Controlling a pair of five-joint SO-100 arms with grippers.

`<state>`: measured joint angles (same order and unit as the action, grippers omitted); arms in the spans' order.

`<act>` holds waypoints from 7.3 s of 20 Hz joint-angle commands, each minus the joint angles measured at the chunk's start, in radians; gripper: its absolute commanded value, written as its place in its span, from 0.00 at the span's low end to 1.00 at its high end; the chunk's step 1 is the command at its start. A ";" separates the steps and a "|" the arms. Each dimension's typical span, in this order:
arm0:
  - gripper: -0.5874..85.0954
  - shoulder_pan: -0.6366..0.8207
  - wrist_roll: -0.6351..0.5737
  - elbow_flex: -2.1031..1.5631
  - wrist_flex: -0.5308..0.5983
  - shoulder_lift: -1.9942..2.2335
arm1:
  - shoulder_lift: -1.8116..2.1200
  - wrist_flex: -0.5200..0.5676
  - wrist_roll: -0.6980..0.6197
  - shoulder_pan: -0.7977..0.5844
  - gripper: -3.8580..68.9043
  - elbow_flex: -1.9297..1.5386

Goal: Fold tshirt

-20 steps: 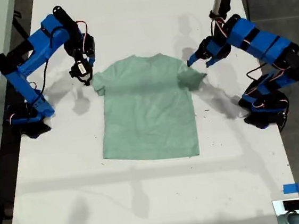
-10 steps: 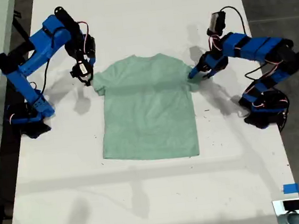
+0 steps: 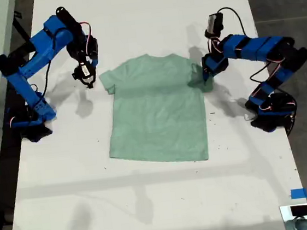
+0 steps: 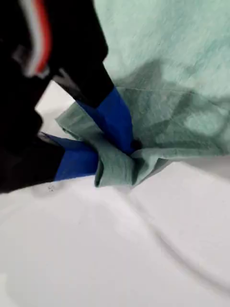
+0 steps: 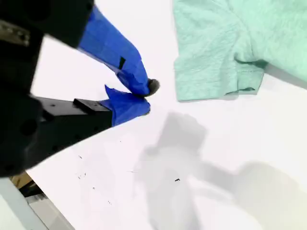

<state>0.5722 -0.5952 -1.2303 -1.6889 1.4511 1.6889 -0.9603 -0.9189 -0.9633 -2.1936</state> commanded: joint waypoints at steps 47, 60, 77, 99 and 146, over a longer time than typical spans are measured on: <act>0.39 -0.046 -0.103 0.161 0.018 -0.081 | 0.130 -0.609 0.391 0.472 0.40 0.792; 0.40 0.077 -0.190 0.117 0.293 -0.457 | 0.268 -0.589 0.430 0.517 0.40 0.672; 0.01 0.100 -0.196 0.152 0.259 -0.499 | 0.419 -0.568 0.454 0.503 0.39 0.514; 0.29 -0.242 -0.242 0.545 0.756 -0.690 | 0.437 -0.520 0.482 0.528 0.39 0.431; 0.30 -0.528 0.229 -0.526 0.359 0.284 | -0.126 -0.147 0.374 0.782 0.02 0.314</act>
<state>0.0506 -0.3651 -1.7595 -1.3407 1.6812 1.5064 -1.0661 -0.5522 -0.1718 -1.9251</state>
